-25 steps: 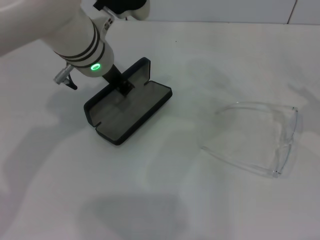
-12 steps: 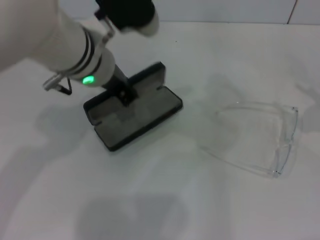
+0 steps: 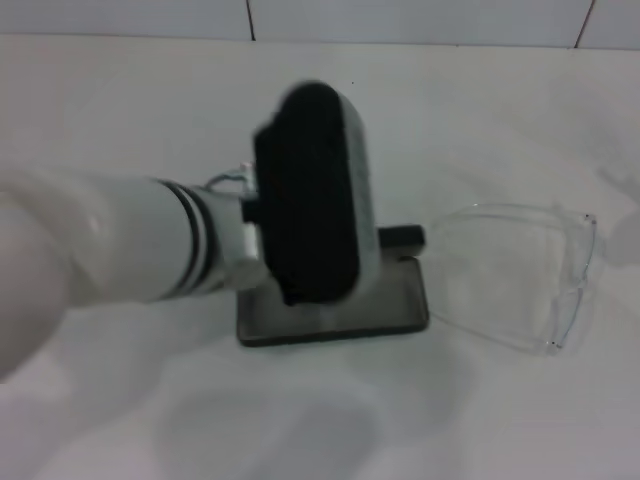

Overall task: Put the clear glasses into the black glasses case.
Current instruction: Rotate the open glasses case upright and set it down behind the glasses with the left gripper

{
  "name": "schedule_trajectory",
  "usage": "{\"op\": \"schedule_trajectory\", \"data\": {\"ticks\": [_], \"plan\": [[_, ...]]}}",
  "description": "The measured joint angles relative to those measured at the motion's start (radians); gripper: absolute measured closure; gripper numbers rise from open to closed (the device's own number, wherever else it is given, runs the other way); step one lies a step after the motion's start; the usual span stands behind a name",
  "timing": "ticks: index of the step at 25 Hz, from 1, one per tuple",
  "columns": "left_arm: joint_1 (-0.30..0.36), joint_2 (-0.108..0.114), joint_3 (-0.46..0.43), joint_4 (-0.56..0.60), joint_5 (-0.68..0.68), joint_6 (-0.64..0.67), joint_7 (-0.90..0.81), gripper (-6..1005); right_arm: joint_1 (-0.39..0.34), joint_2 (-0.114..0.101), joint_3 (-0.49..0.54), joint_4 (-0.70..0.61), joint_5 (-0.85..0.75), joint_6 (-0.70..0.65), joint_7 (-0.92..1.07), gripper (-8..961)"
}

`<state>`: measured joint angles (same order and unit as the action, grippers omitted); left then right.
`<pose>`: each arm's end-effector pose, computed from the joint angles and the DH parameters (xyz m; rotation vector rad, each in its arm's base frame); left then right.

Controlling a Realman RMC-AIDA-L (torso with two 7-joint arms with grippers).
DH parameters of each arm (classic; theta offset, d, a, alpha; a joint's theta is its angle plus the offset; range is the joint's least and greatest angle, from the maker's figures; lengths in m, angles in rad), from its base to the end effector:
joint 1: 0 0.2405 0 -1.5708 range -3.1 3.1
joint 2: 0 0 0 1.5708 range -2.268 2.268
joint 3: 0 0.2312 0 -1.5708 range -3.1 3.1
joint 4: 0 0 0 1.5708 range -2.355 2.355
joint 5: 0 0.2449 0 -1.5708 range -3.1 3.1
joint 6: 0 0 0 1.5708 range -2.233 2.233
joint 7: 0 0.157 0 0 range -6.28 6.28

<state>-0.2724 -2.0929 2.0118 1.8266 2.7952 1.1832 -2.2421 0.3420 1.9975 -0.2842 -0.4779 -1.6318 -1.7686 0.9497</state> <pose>-0.0759 0.3082 -0.0628 -2.6109 0.3142 0.4531 0.3240 0.2987 0.1039 -2.0281 0.3177 1.0879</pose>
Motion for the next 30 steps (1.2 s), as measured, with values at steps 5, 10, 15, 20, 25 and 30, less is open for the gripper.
{"op": "schedule_trajectory", "data": {"ticks": [5,10,15,20,25,30], "plan": [[-0.043,0.000,0.075,-0.078,0.009,-0.061,0.018,767,-0.008,0.002,0.000,0.001,0.000,-0.018,0.000,98],[-0.097,-0.001,0.109,-0.153,0.010,-0.098,0.014,758,-0.037,0.002,0.000,0.002,0.010,-0.027,0.000,98],[-0.119,-0.005,0.114,-0.180,0.002,-0.135,0.002,750,-0.055,-0.002,0.000,0.011,0.015,-0.029,-0.009,98],[-0.147,-0.006,0.136,-0.211,0.002,-0.186,-0.037,741,-0.055,-0.003,0.000,0.012,0.015,-0.029,-0.011,99],[-0.184,-0.008,0.169,-0.259,0.009,-0.237,-0.066,733,-0.055,-0.003,0.000,0.012,0.015,-0.030,-0.012,99],[-0.198,-0.008,0.177,-0.279,0.011,-0.264,-0.073,724,-0.055,-0.005,0.000,0.012,0.015,-0.031,-0.012,99]]}}
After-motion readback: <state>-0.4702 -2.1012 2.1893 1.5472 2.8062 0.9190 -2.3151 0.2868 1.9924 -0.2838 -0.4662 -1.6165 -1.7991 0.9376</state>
